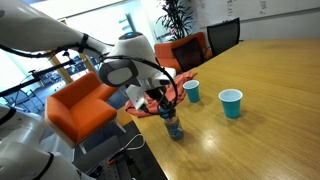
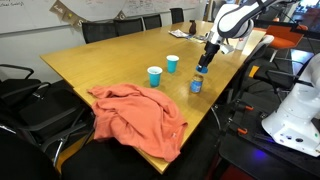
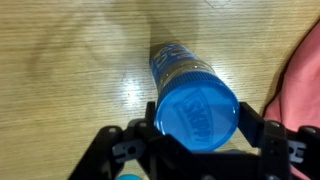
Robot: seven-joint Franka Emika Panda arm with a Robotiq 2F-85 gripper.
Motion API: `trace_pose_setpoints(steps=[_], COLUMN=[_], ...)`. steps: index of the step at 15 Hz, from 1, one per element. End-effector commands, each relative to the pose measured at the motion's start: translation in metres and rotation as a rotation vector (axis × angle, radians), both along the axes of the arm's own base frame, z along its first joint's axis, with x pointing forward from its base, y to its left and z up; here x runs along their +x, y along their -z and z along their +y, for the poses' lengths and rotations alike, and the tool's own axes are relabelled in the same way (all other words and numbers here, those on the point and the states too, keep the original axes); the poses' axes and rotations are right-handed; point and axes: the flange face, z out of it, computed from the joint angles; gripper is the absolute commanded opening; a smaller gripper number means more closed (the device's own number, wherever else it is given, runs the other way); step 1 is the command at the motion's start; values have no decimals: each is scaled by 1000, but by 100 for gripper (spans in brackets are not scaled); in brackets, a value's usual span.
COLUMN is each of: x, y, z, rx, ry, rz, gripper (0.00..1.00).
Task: Take the blue lid from the table and put it on the peanut butter bottle
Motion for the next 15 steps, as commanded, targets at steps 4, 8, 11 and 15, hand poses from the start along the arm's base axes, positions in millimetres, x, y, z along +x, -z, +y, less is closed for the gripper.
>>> trace_pose_setpoints(steps=[4, 8, 11, 15], x=[4, 4, 5, 5], y=[18, 28, 30, 30], z=[17, 20, 20, 20], rx=[-25, -46, -62, -72], ry=[-31, -47, -59, -67], rz=[5, 21, 19, 13], gripper=[54, 54, 54, 54])
